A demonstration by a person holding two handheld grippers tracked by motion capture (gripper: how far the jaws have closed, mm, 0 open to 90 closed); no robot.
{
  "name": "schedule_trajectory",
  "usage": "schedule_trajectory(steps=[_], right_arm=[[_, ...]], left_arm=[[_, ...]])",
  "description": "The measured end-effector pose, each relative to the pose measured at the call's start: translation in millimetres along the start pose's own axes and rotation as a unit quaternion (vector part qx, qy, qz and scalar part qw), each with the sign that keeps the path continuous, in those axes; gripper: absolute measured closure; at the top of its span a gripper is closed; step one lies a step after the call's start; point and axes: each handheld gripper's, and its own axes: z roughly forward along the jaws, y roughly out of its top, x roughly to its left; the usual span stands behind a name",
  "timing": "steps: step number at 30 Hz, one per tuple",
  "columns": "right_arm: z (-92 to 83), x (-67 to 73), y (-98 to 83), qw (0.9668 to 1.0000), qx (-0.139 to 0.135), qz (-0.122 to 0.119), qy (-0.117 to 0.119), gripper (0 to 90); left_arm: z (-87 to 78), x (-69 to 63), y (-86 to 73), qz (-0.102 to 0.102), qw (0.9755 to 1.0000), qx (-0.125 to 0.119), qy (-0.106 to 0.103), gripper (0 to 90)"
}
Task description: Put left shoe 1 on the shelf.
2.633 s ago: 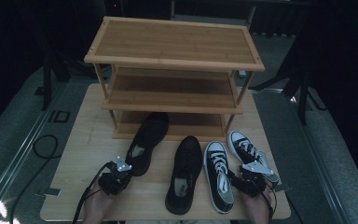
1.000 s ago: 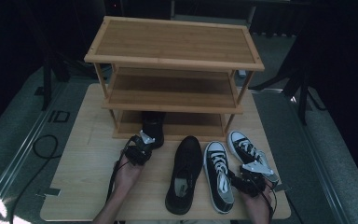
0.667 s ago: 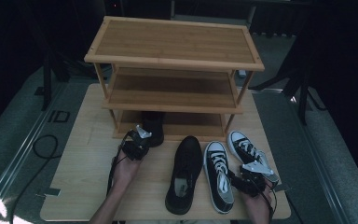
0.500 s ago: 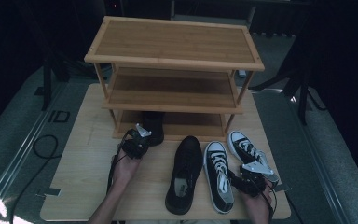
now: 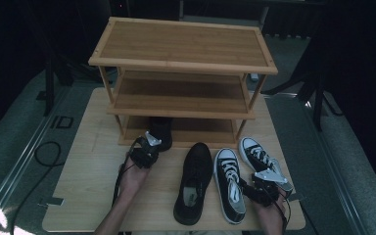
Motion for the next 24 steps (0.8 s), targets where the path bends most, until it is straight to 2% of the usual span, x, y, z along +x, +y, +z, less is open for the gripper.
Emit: schedule_trajectory(steps=[3, 6, 8, 10, 12, 14, 16, 21, 24], right_arm=[[0.0, 0.0, 0.0, 1.0, 0.0, 0.0, 0.0, 45.9], [0.0, 0.0, 0.0, 1.0, 0.0, 0.0, 0.0, 45.8], [0.0, -0.1, 0.0, 1.0, 0.0, 0.0, 0.0, 45.9], [0.0, -0.1, 0.0, 1.0, 0.0, 0.0, 0.0, 45.9], [0.0, -0.1, 0.0, 1.0, 0.0, 0.0, 0.0, 45.9], [0.0, -0.1, 0.0, 1.0, 0.0, -0.001, 0.0, 45.8], [0.0, -0.1, 0.0, 1.0, 0.0, 0.0, 0.0, 45.9], [0.0, -0.1, 0.0, 1.0, 0.0, 0.0, 0.0, 45.8], [0.0, 0.0, 0.0, 1.0, 0.0, 0.0, 0.0, 45.9]], left_arm=[[8.1, -5.5, 1.7, 0.009, 0.9999, 0.013, -0.007, 90.0], [17.1, -6.5, 2.6, 0.014, 0.9995, 0.029, -0.004, 90.0], [21.2, -4.1, 2.2, 0.009, 0.9993, 0.035, 0.002, 90.0], [22.8, 1.5, 1.7, -0.004, 0.9992, 0.038, -0.006, 90.0], [22.7, 3.6, 1.2, -0.003, 0.9991, 0.042, 0.006, 90.0], [22.5, 8.1, 0.4, -0.016, 0.9991, 0.039, 0.003, 90.0], [22.2, 10.5, -0.4, -0.019, 0.999, 0.04, 0.004, 90.0], [20.5, 7.4, -1.5, -0.013, 0.9994, 0.033, -0.002, 89.9], [15.2, 3.3, -2.5, -0.009, 0.9994, 0.029, -0.015, 87.1]])
